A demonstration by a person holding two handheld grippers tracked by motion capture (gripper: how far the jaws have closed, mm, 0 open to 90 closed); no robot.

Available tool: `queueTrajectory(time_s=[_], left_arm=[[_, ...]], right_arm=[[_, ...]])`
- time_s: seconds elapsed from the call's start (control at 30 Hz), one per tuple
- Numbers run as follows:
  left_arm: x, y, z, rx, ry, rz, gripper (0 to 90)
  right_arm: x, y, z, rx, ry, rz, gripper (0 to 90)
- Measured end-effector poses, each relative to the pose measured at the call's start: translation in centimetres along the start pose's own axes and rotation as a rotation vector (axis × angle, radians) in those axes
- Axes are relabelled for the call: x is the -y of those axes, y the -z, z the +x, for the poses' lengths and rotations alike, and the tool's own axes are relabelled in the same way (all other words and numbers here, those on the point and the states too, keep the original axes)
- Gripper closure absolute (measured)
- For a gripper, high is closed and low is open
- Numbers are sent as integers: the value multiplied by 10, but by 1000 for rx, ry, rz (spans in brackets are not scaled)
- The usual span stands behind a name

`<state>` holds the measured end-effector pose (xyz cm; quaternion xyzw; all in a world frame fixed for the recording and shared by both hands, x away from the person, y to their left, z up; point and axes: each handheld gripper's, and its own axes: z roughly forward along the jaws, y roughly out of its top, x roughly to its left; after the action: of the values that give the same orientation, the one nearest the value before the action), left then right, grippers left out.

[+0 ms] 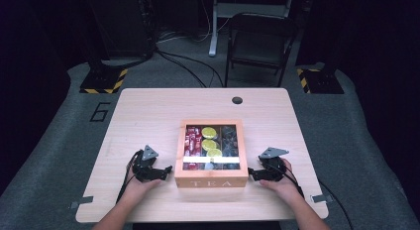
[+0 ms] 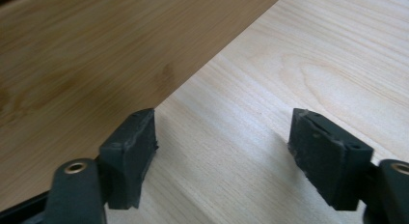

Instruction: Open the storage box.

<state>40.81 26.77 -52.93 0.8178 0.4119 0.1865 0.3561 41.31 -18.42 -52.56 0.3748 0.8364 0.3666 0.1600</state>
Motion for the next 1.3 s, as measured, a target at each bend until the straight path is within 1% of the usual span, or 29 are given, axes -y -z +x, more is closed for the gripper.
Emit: queueTrajectory(time_s=[0.07, 0.1, 0.17, 0.27, 0.3, 0.33, 0.37, 0.4, 0.43, 0.5, 0.53, 0.63, 0.67, 0.7, 0.73, 0.77, 0.8, 0.83, 0.87, 0.93, 0.97, 1.07, 1.1, 1.13, 1.17, 1.2, 1.23, 1.27, 1.3], left_arm=[[0, 1, 0, 4, -1, 2, 141], [0, 0, 0, 2, -2, -1, 154], [0, 1, -1, -4, -1, -1, 169], [-2, 3, -1, 9, -4, 6, 243], [-2, 4, -1, 10, -1, 6, 263], [-2, 4, -1, 12, 9, 3, 270], [-2, 5, -1, 14, 16, 3, 275], [-3, 6, -1, 26, 25, 1, 279], [-4, 8, -1, 30, 26, -2, 283], [-6, 11, -3, 43, 46, -9, 296], [-7, 13, -3, 54, 54, -11, 304], [-9, 18, -7, 67, 75, -25, 317], [-10, 19, -8, 74, 74, -25, 323], [-11, 20, -9, 77, 70, -23, 327], [-11, 21, -10, 74, 69, -30, 328], [-12, 23, -11, 81, 73, -28, 331], [-12, 24, -11, 77, 68, -34, 331], [-13, 26, -12, 82, 77, -42, 331], [-13, 28, -13, 88, 76, -43, 331], [-15, 31, -14, 95, 82, -62, 331], [-15, 32, -15, 97, 77, -71, 331], [-18, 38, -18, 97, 67, -98, 327], [-18, 40, -18, 101, 66, -107, 327], [-18, 41, -19, 105, 73, -116, 327], [-19, 42, -20, 110, 68, -116, 328], [-19, 42, -21, 105, 69, -125, 330], [-19, 43, -22, 109, 62, -119, 334], [-20, 44, -23, 106, 58, -120, 337], [-20, 44, -24, 109, 57, -122, 337]], right_arm=[[0, 1, 0, 7, -16, -4, 293], [0, 1, -1, 0, -15, -1, 307], [0, 3, -3, 5, -5, 9, 330], [-1, 5, -3, 2, -29, 12, 369], [-2, 6, -4, -1, -25, 20, 377], [-2, 6, -4, -5, -31, 12, 381], [-2, 8, -4, 0, -25, 16, 386], [-3, 10, -3, -1, -40, 15, 392], [-4, 12, -4, 7, -20, 4, 395], [-5, 15, -3, 12, -30, -12, 399], [-6, 18, -3, 13, -21, -16, 401], [-9, 24, 0, 12, -22, -28, 402], [-10, 25, 1, 8, -22, -33, 403], [-11, 27, 1, 7, -10, -35, 406], [-11, 29, 3, 11, -14, -43, 406], [-12, 31, 5, 17, -15, -47, 407], [-13, 32, 5, 16, -10, -52, 408], [-13, 33, 7, 18, -8, -63, 409], [-14, 34, 7, 15, -3, -71, 410], [-15, 37, 9, 12, 8, -81, 412], [-16, 37, 10, 13, 5, -95, 413], [-18, 41, 12, 4, 17, -97, 416], [-19, 42, 14, 4, 17, -107, 416], [-19, 44, 15, -1, 21, -111, 417], [-20, 45, 16, 1, 29, -113, 417], [-21, 47, 18, -2, 38, -121, 418], [-22, 49, 20, -5, 36, -127, 420], [-23, 50, 21, -4, 48, -134, 421], [-24, 51, 23, -1, 43, -141, 423]])
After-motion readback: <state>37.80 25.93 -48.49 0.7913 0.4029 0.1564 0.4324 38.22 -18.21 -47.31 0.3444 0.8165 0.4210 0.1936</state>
